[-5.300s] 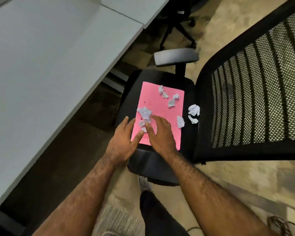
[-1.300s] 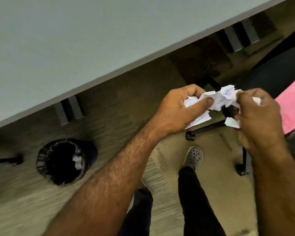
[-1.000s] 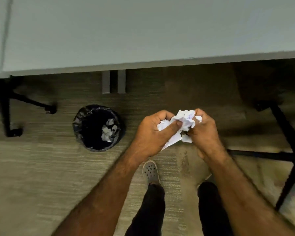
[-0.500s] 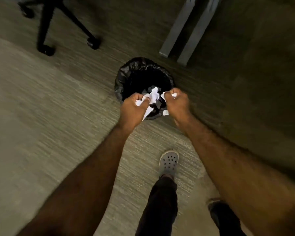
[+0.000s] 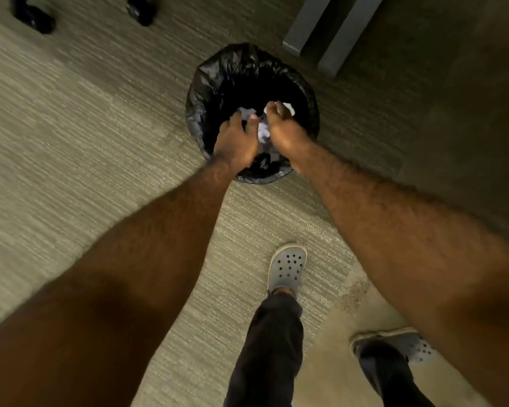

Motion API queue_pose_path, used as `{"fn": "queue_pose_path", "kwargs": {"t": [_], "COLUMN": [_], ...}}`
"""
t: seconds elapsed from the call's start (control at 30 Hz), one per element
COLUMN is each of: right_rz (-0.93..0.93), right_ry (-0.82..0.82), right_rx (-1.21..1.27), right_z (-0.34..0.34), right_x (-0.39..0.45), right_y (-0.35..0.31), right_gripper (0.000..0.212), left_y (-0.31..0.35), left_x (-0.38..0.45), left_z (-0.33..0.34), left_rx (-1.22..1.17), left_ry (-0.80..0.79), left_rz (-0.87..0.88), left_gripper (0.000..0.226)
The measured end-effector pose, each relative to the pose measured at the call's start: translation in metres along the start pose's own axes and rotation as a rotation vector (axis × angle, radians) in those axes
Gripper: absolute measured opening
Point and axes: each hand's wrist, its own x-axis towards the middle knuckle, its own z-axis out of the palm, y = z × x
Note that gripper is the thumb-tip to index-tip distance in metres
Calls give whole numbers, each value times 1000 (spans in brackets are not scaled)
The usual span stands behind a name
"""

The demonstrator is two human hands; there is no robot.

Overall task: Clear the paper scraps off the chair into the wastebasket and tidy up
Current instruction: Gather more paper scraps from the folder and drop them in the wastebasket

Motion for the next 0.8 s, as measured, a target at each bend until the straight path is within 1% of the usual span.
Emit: {"fn": "queue_pose_path", "kwargs": {"t": [0.03, 0.13, 0.23, 0.3, 0.37, 0.47, 0.57, 0.7, 0.8], "right_rz": [-32, -59, -127, -116, -122, -180, -252, -228, -199], "right_ry": [1, 4, 19, 29, 29, 45, 93, 155, 198], "right_rx": [-63, -81, -90, -119, -202, -318, -492, -583, -605], "right_z": [0, -1, -7, -12, -17, -33, -61, -94, -116], "right_x": [-3, -19, -42, -62, -83, -130, -186, -250, -296], "right_y": [2, 8, 7, 4, 0, -5, -12, -16, -16], "right_gripper": [57, 61, 58, 59, 58, 59, 63, 70, 78], "left_y": [-1, -3, 4, 13, 21, 38, 67, 101, 124], "left_x": [-6, -25, -51, -73, -96, -131, -172, -225, -265], "left_z": [-1, -5, -11, -17, -24, -37, -55, -73, -80], "left_rx": [40, 138, 201, 238, 271, 339, 423, 529, 553], "left_ry": [-18, -16, -7, -14, -36, -41, -14, 43, 16], "left_rz": [53, 167, 183, 194, 194, 234, 320, 421, 479], "left_gripper": [62, 61, 63, 63, 62, 60, 58, 57, 58]}}
